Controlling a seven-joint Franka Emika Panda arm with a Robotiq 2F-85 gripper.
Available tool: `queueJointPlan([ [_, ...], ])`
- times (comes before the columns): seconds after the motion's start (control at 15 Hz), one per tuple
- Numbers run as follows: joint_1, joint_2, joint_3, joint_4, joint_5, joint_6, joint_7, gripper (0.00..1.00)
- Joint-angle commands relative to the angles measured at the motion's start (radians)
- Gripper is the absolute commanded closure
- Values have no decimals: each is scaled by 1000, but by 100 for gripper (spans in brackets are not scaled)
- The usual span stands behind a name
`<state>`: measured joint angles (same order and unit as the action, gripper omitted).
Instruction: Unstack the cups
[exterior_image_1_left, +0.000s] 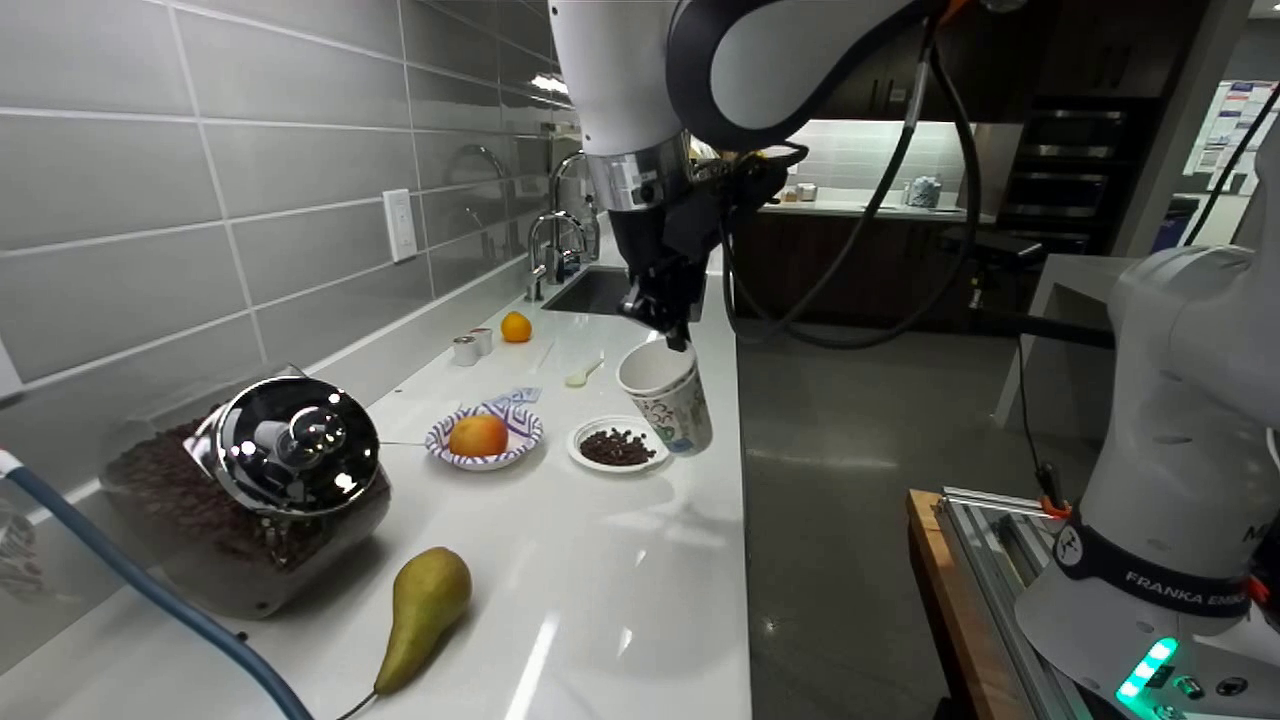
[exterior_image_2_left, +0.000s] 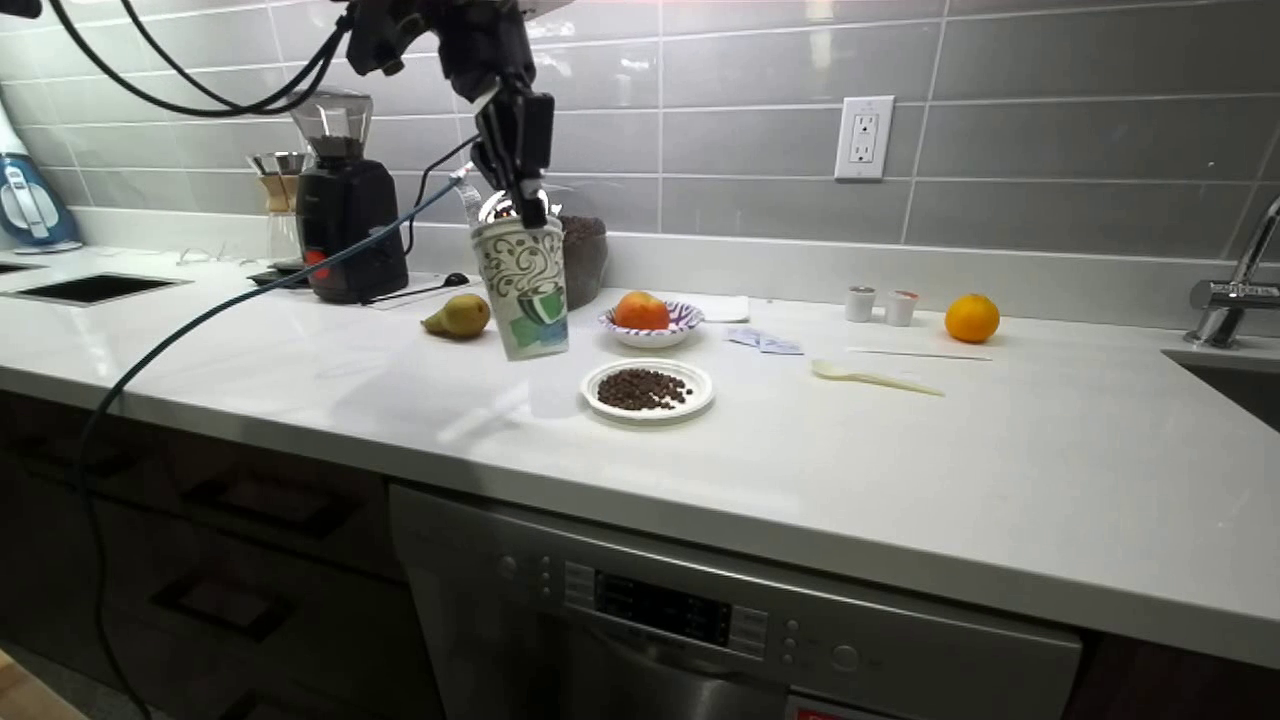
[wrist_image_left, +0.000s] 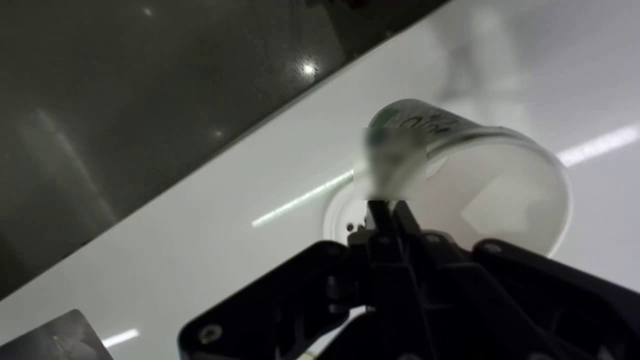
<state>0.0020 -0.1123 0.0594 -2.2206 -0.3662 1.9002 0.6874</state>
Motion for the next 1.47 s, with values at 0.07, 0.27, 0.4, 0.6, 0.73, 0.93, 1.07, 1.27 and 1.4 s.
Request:
queueJointPlan([
  [0.07,13,86,29,49,-22,-206,101,99],
  [0.27,15,179,14,83,-12,-241,139,99],
  [0.4,21,240,0,114,-6,-244,154,99],
  [0.6,33,293,-15,154,21,-243,142,99],
  [0.73,39,309,-20,188,35,-265,129,99],
  [0.93,43,298,-21,212,69,-270,105,99],
  [1.07,34,260,-18,199,130,-204,47,99],
  [1.27,16,203,-28,175,250,-143,-60,99],
  [1.4,5,159,-43,153,311,-95,-125,99],
])
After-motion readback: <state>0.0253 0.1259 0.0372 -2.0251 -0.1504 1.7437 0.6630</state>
